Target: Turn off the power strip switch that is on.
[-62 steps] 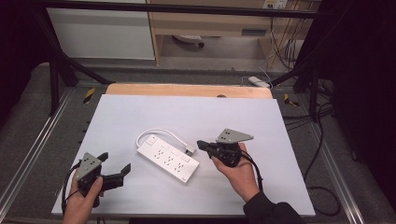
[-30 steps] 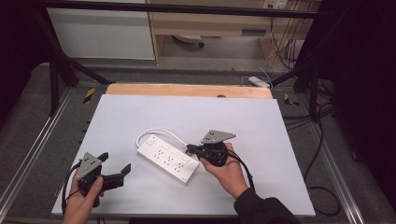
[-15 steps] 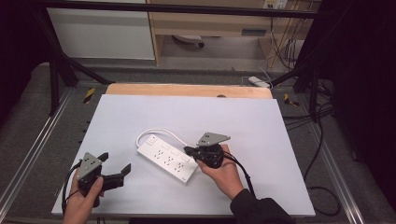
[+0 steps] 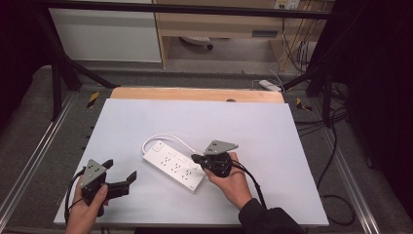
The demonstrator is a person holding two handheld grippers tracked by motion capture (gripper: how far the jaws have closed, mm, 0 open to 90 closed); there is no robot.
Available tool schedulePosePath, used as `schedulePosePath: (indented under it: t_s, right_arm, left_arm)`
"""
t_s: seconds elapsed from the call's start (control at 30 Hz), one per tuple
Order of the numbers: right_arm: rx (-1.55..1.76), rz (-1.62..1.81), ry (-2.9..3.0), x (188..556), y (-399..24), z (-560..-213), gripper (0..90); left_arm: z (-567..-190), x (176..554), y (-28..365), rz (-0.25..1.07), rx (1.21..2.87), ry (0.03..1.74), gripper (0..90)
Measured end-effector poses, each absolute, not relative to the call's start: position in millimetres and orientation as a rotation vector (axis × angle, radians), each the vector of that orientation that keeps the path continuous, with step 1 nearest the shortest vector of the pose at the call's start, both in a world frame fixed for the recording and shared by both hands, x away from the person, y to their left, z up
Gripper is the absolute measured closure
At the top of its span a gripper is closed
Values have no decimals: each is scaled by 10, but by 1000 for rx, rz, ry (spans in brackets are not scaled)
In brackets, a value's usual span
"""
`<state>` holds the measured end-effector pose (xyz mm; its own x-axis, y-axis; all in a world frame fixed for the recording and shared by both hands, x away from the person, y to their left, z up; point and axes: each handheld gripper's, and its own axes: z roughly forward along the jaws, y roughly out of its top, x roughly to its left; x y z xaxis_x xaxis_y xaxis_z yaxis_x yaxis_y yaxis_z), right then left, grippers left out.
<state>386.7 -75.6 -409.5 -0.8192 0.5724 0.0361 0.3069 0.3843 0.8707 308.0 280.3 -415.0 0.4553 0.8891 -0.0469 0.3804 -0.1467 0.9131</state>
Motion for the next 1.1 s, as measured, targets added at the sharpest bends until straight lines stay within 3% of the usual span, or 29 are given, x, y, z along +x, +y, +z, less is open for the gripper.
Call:
schedulePosePath:
  t_s: [1.1]
  right_arm:
    - [819, 1336, 2449, 3944, -662, -4353, 900]
  left_arm:
    - [-4150, 3080, 2804, 652, 1734, 1095, 48]
